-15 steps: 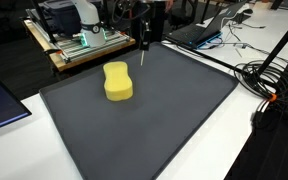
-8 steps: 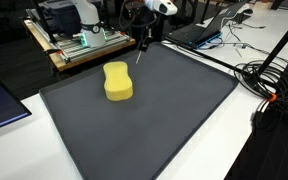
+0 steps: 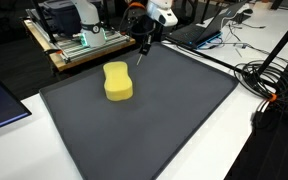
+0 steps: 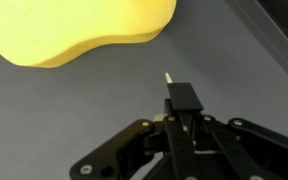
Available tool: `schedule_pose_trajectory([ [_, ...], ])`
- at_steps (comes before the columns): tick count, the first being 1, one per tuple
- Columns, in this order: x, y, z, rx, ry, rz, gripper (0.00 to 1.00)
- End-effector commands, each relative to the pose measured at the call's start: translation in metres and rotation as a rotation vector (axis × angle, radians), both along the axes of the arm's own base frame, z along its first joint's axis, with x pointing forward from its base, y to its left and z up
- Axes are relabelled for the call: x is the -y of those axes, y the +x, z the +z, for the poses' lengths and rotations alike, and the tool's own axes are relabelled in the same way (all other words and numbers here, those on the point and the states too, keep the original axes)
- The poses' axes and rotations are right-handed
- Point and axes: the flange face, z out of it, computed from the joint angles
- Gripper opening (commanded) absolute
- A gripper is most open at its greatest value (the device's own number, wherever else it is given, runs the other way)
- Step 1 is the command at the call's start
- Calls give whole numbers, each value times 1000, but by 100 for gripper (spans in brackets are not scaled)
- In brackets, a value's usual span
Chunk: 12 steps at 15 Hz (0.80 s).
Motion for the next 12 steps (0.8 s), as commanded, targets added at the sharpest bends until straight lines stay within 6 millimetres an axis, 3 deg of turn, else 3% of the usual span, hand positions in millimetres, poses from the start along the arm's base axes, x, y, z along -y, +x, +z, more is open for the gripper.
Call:
schedule_pose_trajectory([
  [1, 0, 1, 0, -1, 1, -6, 13],
  [5, -1, 2, 1, 1, 2, -11, 13],
  [6, -6, -1, 3, 3, -5, -26, 3],
  [12, -30, -47, 26, 15, -61, -78, 3],
])
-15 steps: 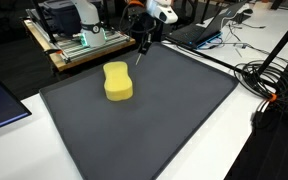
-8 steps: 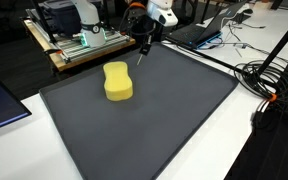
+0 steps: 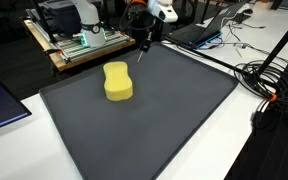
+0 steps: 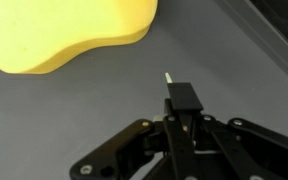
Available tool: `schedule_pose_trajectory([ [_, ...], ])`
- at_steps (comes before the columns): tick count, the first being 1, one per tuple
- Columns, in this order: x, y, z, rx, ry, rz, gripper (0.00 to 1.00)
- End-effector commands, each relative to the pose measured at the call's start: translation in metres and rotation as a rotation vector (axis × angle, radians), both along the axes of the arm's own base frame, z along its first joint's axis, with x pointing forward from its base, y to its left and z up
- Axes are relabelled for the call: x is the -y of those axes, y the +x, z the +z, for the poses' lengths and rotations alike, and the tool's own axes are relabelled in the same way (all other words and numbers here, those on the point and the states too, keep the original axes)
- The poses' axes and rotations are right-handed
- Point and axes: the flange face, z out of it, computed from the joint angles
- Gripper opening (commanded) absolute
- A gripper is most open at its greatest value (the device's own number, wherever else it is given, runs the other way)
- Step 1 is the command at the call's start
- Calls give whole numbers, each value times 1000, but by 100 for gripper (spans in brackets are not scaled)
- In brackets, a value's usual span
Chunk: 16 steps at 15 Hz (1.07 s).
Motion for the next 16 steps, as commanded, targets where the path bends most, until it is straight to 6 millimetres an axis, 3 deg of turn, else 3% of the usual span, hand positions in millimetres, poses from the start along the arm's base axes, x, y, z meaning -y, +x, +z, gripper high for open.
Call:
schedule_pose_trajectory([
  [1, -18, -42, 20, 0, -62, -17, 3],
  [5, -21, -78, 43, 70, -87, -76, 3],
  [15, 31, -171, 78, 370, -34, -357, 3],
  [16, 31, -158, 95, 406, -34, -380, 3],
])
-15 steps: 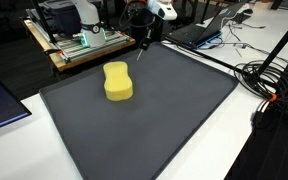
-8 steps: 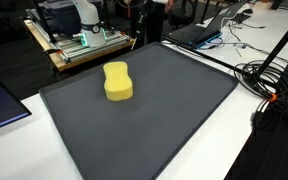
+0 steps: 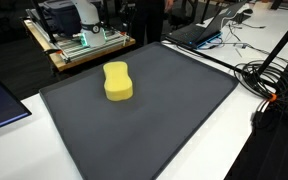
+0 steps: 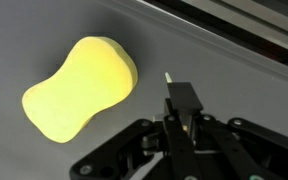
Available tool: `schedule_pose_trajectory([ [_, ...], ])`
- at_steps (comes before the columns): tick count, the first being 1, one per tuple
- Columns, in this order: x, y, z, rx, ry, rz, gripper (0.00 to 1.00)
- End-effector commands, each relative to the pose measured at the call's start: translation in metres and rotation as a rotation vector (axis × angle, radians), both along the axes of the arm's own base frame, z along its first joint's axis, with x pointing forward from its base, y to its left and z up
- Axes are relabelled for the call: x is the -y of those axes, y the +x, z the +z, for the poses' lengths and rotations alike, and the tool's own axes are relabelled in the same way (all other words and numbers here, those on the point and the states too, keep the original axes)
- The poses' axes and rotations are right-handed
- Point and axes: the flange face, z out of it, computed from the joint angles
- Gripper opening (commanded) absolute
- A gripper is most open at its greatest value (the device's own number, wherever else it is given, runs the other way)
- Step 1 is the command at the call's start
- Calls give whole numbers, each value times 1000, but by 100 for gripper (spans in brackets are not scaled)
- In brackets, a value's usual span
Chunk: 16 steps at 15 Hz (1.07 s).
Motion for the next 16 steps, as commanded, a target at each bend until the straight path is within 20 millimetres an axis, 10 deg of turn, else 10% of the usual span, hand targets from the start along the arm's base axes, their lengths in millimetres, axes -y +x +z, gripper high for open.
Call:
schedule_pose_trajectory([
  [1, 11, -5, 39, 169, 1, -83, 3],
  [6, 32, 0, 76, 306, 5, -220, 3],
  [16, 131, -2, 80, 333, 105, -401, 3],
])
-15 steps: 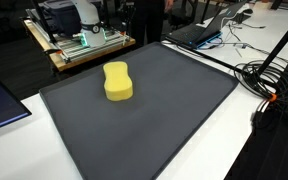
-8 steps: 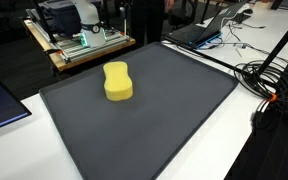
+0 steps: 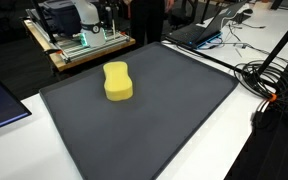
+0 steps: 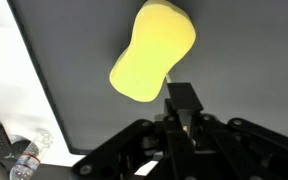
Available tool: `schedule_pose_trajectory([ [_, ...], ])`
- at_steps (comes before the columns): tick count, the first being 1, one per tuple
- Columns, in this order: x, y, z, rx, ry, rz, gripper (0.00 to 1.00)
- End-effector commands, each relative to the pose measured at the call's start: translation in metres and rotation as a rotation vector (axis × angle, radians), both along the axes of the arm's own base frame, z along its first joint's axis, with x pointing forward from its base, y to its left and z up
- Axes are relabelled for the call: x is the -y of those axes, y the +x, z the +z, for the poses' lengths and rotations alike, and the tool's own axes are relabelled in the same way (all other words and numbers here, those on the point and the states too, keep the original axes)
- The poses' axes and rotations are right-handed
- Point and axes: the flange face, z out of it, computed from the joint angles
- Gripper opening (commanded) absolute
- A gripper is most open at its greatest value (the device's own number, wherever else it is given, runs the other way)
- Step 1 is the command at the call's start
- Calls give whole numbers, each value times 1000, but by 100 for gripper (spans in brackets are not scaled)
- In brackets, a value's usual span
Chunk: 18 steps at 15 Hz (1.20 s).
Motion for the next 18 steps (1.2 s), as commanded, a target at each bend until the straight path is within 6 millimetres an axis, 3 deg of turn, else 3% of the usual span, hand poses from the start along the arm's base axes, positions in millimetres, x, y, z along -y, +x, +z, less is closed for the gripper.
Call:
schedule_pose_trajectory([
  [1, 44, -2, -1, 30, 51, -35, 3],
  [6, 103, -13, -15, 49, 113, -55, 3],
  [9, 120, -13, -33, 39, 143, -35, 3],
  [11, 120, -8, -48, 21, 152, -5, 3],
  [18, 88, 18, -87, -28, 128, 88, 3],
])
